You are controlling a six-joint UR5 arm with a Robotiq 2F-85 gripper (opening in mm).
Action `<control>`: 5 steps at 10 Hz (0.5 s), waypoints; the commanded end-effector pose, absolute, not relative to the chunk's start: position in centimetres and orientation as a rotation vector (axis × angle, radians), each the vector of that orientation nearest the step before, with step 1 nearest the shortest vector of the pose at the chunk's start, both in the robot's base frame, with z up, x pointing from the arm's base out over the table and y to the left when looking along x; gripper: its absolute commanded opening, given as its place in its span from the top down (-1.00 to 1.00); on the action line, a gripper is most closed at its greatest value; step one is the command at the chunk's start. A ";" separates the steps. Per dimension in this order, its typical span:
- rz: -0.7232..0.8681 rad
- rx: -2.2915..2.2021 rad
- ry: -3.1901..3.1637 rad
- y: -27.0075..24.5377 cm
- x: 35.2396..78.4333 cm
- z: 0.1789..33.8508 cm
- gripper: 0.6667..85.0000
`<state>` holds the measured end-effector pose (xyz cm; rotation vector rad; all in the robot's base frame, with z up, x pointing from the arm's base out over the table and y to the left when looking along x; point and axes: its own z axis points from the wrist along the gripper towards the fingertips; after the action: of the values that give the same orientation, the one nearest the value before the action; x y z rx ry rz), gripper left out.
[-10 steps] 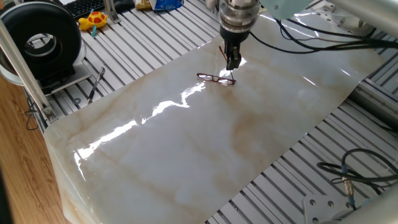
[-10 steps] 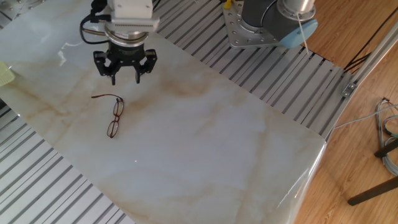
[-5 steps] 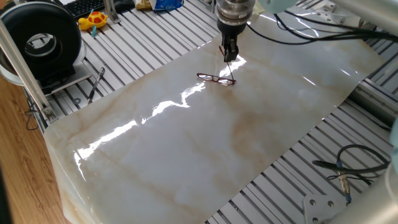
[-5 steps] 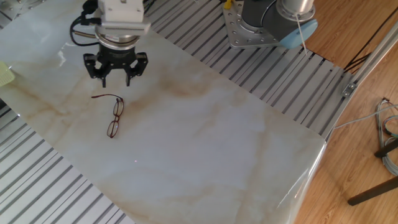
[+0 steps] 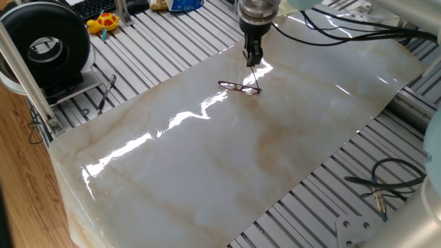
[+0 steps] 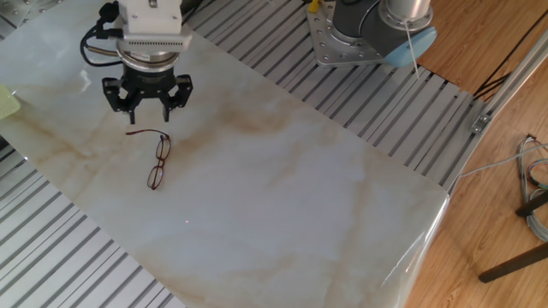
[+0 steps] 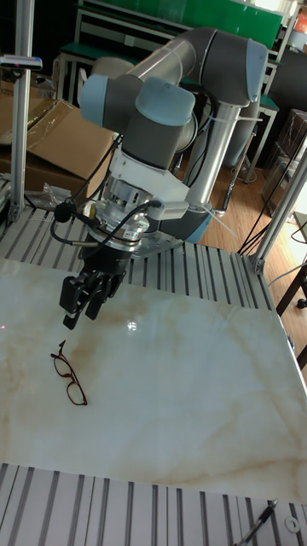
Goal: Unfold the leg of the glasses (with one hand)
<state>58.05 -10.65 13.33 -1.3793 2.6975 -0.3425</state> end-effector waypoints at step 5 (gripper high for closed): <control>-0.316 -1.388 2.693 -10.8 58.1 12.9 -0.37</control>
<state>58.49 -11.02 12.92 -1.4017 2.6831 -0.3478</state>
